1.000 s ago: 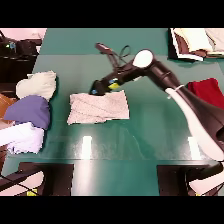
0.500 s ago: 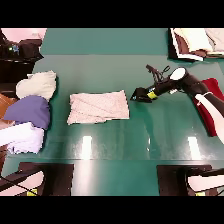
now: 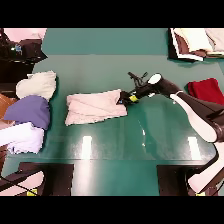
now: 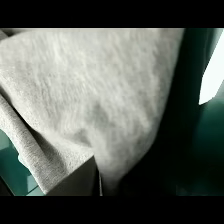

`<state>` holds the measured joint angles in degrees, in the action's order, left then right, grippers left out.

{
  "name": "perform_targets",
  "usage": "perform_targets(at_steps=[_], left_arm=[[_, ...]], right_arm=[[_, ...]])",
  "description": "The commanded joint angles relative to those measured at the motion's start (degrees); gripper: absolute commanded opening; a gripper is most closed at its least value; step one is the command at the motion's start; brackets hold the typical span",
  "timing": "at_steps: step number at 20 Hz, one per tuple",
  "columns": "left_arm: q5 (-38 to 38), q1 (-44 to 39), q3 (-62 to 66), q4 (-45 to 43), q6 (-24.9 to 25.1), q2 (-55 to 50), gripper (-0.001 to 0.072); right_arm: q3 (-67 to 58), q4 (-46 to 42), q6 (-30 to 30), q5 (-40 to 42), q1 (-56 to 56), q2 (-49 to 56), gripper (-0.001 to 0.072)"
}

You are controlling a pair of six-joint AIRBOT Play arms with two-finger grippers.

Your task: Fold the shirts.

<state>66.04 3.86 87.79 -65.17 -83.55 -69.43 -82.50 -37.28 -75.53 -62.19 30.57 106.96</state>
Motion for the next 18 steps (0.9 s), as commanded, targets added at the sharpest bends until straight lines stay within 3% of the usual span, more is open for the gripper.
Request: perform_targets(at_steps=[1, 6, 11, 18], left_arm=[[-0.2, -2.0, 0.0, 0.9, 0.0, 0.0, 0.0019], [-1.1, -10.3, 0.0, 0.8, 1.9, 0.0, 0.0019], [-3.4, -13.6, 0.0, 1.4, 2.5, 0.0, 0.0019], [-6.0, -13.8, 0.0, 2.6, 2.3, 0.0, 0.0020]], right_arm=[[-5.5, 1.1, 0.2, 1.9, 1.8, 2.6, 0.0034], [-7.7, -5.4, -1.4, 2.1, -7.8, -4.2, 0.0009], [-7.4, -17.4, -3.1, -2.5, -27.4, -15.9, 0.0010], [-7.4, -18.3, -2.9, -3.4, -51.5, -22.7, 0.0009]])
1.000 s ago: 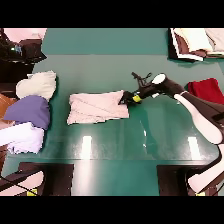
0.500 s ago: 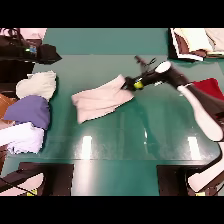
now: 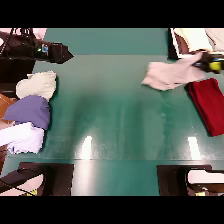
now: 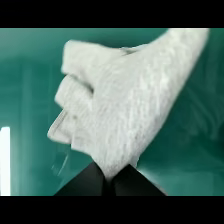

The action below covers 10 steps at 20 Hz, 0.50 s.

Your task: Fold the shirts.

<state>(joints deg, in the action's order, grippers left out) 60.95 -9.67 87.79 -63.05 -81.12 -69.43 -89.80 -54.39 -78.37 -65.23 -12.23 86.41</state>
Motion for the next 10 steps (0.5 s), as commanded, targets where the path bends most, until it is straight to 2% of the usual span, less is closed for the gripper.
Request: perform_targets(at_steps=[1, 6, 10], left_arm=[[-0.9, -0.2, 0.0, 0.5, -0.1, 0.0, 0.0020], [-1.0, -0.2, 0.0, 0.5, -0.1, 0.0, 0.0019], [-1.0, -0.2, 0.0, 0.5, -0.1, 0.0, 0.0020]], right_arm=[[-0.1, -1.2, 0.0, -0.2, -11.0, -2.1, 0.0009], [-1.0, -1.1, 0.4, 2.8, -15.7, -1.8, 0.0009], [-7.6, -1.1, 0.9, 1.8, -15.2, -1.8, 0.0009]])
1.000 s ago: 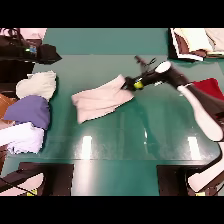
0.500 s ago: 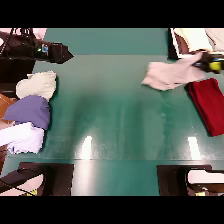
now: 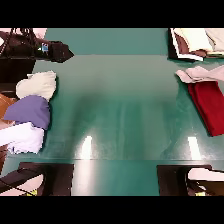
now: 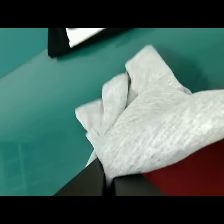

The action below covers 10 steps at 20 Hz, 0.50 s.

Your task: Fold the shirts.

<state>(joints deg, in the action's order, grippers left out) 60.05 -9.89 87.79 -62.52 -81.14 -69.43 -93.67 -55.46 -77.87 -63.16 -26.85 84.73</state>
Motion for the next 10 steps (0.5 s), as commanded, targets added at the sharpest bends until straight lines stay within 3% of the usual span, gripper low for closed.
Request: perform_targets(at_steps=[1, 6, 10], left_arm=[[0.0, 0.0, 0.0, 0.0, -0.1, 0.0, 0.0020], [0.2, 0.0, 0.0, 0.0, 0.0, 0.0, 0.0020], [0.7, 0.0, 0.0, 0.0, 0.0, 0.0, 0.0020]], right_arm=[[-6.2, 0.0, 0.4, -1.3, -0.6, -0.1, 0.0009], [-15.6, -0.3, 0.4, -9.6, -1.9, -0.1, 0.0009], [-14.2, -4.9, 0.3, -17.1, -4.3, -1.5, 0.0009]])
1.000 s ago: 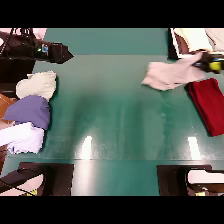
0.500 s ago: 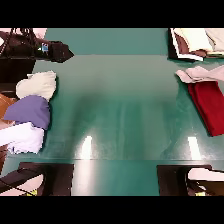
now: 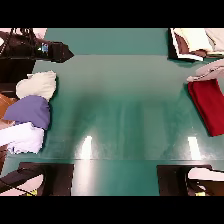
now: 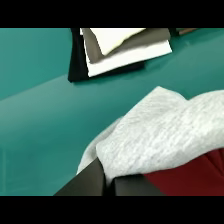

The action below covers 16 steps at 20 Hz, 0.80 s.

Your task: Fold the shirts.

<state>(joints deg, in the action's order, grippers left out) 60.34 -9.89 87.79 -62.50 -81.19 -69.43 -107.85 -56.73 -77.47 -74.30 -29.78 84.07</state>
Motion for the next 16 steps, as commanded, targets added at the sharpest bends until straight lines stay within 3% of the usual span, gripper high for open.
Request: perform_targets(at_steps=[1, 4, 8, 9, 10, 11, 12, 16], left_arm=[[0.4, 0.0, 0.0, 0.0, 0.0, 0.0, 0.0020], [0.3, 0.0, 0.0, 0.0, 0.2, 0.0, 0.0021], [0.3, 0.0, 0.0, 0.0, 0.2, 0.0, 0.0020], [0.3, 0.0, 0.0, 0.0, 0.2, 0.0, 0.0020], [0.4, 0.0, 0.0, 0.0, 0.2, 0.0, 0.0020], [0.4, 0.0, 0.0, 0.0, 0.2, 0.0, 0.0020], [0.3, 0.0, 0.0, 0.0, 0.2, 0.0, 0.0020], [0.3, 0.0, 0.0, 0.0, 0.2, 0.0, 0.0021]], right_arm=[[2.4, -6.6, -0.1, -6.4, -1.9, -2.1, 0.0009], [12.7, -13.9, -1.1, -6.8, -4.8, -7.0, 0.0010], [26.2, -17.0, -1.1, -6.9, -11.1, -12.0, 0.0028], [28.6, -17.0, -1.1, -6.8, -12.8, -12.7, 0.0170], [30.9, -17.0, -1.1, -6.7, -14.6, -13.5, 0.0392], [32.9, -16.9, -1.1, -6.8, -16.2, -14.0, 0.0536], [34.5, -16.8, -1.1, -6.8, -17.5, -14.5, 0.0597], [36.2, -11.7, -1.0, -4.9, -17.5, -18.0, 0.0596]])
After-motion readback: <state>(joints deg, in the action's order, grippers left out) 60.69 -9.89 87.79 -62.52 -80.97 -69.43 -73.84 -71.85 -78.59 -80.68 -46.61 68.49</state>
